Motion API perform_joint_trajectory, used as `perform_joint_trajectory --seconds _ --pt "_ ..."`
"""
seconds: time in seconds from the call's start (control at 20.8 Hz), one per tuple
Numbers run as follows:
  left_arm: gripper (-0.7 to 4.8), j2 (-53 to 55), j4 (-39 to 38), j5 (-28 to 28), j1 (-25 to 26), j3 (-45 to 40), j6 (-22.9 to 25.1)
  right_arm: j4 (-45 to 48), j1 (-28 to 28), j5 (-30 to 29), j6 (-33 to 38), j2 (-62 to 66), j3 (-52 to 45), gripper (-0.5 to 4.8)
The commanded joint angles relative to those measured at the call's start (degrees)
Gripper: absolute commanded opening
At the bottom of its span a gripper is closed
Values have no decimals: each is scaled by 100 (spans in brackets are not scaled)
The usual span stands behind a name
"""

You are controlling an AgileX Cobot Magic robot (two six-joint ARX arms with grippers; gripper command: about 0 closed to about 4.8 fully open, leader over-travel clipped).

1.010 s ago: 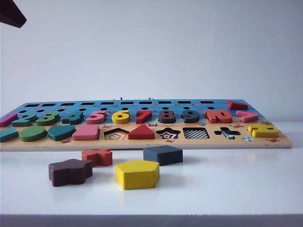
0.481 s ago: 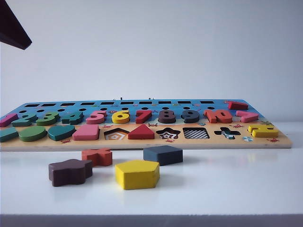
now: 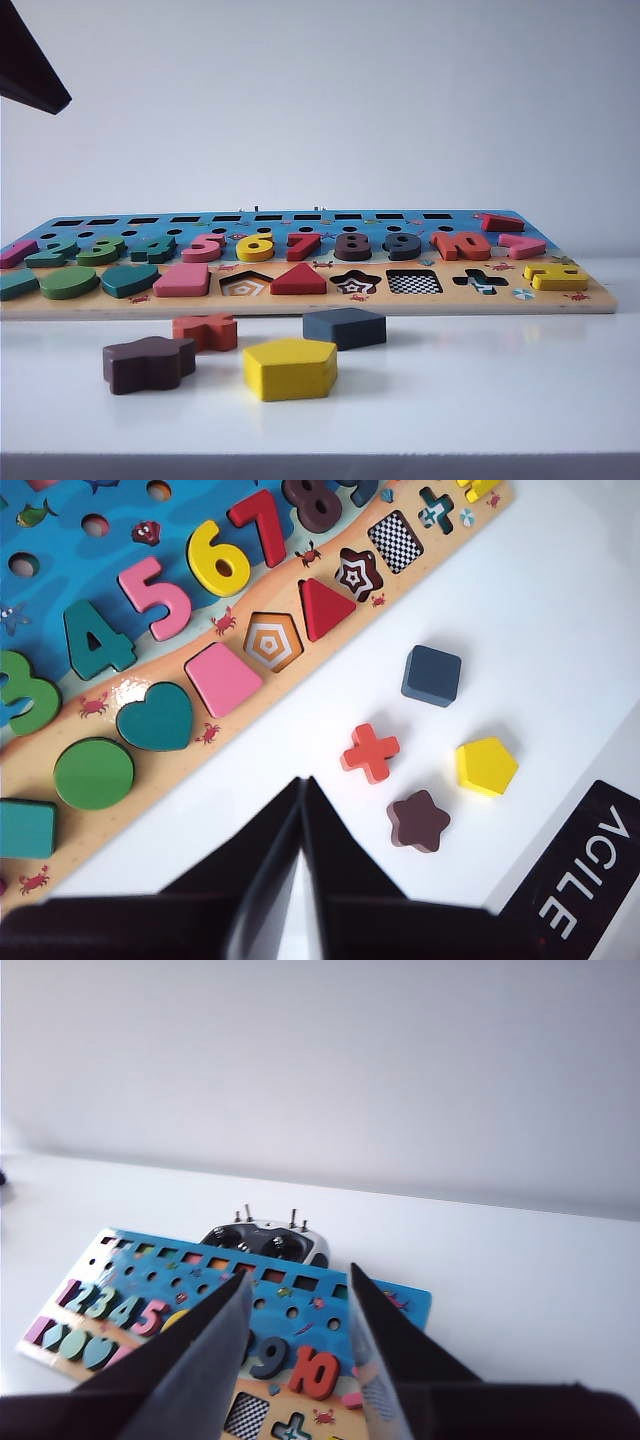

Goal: Insert the cube into the slot.

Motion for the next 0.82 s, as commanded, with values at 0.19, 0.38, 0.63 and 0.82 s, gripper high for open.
perform_joint_trajectory --seconds 0.19,0.38,0.63,0.82 --pt "17 4 542 28 -2 20 20 -1342 17 -1432 -549 1386 1314 184" --pt "17 2 549 28 -2 20 20 -2688 483 -1633 -1281 2201 2085 180" --pt "17 2 503 31 -2 17 17 -3003 2350 -142 -1333 3025 2260 181" --pt "17 2 503 33 -2 20 13 -2957 3598 1298 -1294 3624 2264 183"
